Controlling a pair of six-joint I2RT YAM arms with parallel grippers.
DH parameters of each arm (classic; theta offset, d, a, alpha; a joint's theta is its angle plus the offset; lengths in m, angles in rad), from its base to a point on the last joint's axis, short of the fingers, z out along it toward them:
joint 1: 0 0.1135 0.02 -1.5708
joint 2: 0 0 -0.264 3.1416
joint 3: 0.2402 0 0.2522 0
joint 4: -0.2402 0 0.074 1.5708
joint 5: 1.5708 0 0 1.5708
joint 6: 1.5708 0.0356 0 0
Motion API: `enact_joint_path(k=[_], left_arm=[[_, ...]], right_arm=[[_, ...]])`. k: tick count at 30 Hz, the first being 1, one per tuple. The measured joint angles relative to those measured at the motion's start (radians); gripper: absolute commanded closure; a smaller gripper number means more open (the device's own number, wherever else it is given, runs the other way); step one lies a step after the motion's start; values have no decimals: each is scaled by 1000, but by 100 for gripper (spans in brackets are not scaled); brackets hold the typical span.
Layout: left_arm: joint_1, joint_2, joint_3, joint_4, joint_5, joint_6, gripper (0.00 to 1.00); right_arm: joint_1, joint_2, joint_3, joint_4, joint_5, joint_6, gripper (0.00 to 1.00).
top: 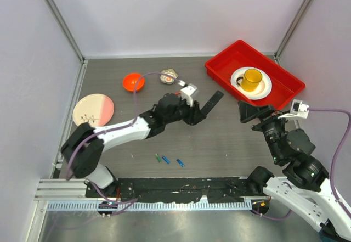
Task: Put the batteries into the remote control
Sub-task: Pick up the remote control from the center of the board, then adjust the remote control.
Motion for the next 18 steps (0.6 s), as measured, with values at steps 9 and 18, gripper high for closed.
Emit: enact_joint_path(k=[9,18], left_arm=[[158,-383,-491,446,25,-416,100],[201,-455,-771,888,51,-757,100]], right_arm=[[0,126,-111,144,-185,14,0],[0,284,-161,357,-557,63,0]])
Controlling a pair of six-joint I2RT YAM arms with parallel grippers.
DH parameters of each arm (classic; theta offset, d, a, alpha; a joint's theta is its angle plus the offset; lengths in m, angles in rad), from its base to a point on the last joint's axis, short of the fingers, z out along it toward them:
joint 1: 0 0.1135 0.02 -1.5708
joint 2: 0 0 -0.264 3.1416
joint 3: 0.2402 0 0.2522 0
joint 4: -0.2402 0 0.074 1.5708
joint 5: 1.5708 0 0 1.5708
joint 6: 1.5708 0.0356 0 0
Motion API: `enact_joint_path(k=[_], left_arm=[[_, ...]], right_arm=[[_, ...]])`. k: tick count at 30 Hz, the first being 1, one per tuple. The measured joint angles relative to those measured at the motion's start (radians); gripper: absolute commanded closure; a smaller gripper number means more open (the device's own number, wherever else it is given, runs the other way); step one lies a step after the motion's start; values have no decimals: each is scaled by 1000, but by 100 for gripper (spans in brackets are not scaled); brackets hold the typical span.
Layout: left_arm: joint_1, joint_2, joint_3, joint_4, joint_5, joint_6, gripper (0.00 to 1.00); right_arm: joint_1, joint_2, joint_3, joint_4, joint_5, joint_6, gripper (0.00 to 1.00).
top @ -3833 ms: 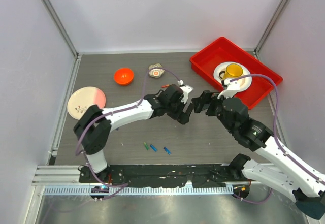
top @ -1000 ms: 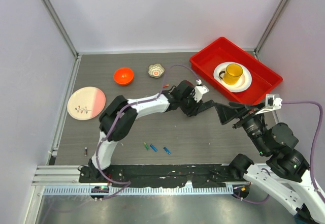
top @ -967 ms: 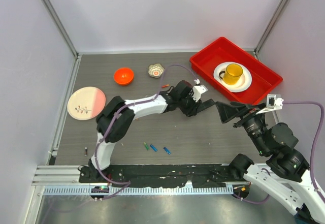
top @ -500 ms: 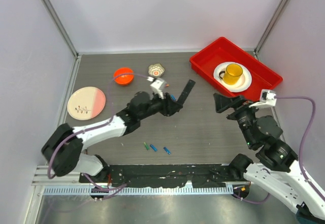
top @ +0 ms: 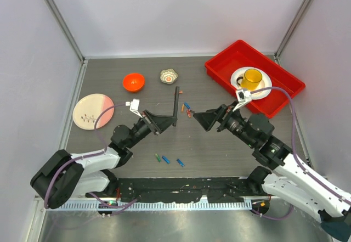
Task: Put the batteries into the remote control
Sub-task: Adjust the remote control.
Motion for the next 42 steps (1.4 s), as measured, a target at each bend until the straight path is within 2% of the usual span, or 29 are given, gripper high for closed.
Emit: enact_joint_path(k=[5,10,21,32,42], left_arm=[[4,49,-37,88,10,-113,100],[4,51,-53,111,22,-154,100],[4,26,-59,136,51,-200,100],[4,14,-59,144,76,-223,100],[4,8,-60,146,81,-224,100]], right_arm=[[0,103,-40,143,-130,63,0],[0,211,-62,251,-203,110,0],[-16,411,-62,482,-269,183,1],[-104,558,-62,760,-379,308,10],[-108,634,-62,862,-471,357,21]])
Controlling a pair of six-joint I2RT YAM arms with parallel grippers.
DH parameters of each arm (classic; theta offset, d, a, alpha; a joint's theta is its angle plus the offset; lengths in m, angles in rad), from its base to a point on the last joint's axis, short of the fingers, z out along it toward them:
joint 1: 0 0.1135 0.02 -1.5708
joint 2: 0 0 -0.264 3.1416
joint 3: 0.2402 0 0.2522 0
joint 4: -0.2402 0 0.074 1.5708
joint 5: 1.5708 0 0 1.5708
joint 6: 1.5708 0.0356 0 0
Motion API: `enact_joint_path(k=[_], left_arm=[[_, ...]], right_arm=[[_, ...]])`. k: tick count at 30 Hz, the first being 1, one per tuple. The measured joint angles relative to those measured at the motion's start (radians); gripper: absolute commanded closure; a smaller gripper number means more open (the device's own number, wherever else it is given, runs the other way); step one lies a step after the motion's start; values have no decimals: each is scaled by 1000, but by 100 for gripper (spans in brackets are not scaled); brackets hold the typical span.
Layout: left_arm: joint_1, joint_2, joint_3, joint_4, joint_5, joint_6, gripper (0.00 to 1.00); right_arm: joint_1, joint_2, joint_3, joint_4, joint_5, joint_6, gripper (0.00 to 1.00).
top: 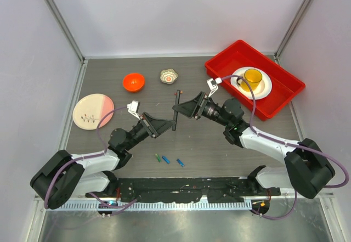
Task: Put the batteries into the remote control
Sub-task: Adjust the remote control.
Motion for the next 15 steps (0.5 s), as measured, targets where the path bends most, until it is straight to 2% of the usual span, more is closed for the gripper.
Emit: enact_joint_path(k=[5,9,15], left_arm=[[0,0,0,0,0,0,100],[0,0,0,0,0,0,100],[0,0,0,1,0,0,100]], right_arm=[[0,12,0,24,-38,5,28],[0,13,0,34,-58,9,39],[0,19,0,38,-85,12,39]])
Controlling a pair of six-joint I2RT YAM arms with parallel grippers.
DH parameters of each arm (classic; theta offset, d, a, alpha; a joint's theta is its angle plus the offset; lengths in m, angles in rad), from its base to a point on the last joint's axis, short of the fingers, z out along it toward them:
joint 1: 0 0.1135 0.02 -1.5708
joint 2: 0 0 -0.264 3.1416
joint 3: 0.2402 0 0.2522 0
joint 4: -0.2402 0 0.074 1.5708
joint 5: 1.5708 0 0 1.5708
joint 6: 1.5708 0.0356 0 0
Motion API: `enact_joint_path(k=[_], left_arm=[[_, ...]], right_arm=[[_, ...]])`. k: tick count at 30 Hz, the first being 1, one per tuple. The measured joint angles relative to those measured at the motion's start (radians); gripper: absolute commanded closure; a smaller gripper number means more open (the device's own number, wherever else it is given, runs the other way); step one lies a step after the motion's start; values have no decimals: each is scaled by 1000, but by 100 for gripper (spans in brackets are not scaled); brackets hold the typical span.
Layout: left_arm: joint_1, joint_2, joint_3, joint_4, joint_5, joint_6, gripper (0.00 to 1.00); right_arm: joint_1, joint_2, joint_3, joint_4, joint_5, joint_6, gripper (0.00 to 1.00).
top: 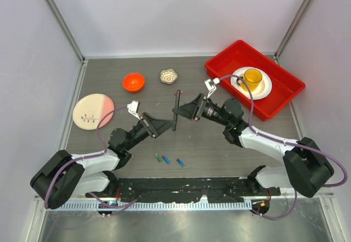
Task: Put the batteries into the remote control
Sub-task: Adjust the remote control.
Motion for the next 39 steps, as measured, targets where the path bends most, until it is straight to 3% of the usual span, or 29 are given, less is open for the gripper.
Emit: enact_joint_path(k=[4,14,16,17,22,28,32,39], left_arm=[[0,0,0,0,0,0,100],[0,0,0,7,8,0,97],[0,1,0,7,8,-1,58],[0,1,0,7,8,-1,31],[0,11,0,8,2,-14,1],[6,-10,-2,5,-13,-9,0],[9,-100,0,-83,-45,42,0],[-9,-261,235,-651,-184,305,0]], right_arm=[[0,0,0,0,-11,0,43],[-1,0,0,-7,-23,7,73],[-1,0,0,-7,-23,7,76],[-1,0,0,-8,-24,6,76],[-2,-44,2,-105,-42,-52,76],[3,-202,108,-476,-22,-249,77],[55,-261,260,-809,141,-456,78],[256,-225,364,-1207,570,-673,78]])
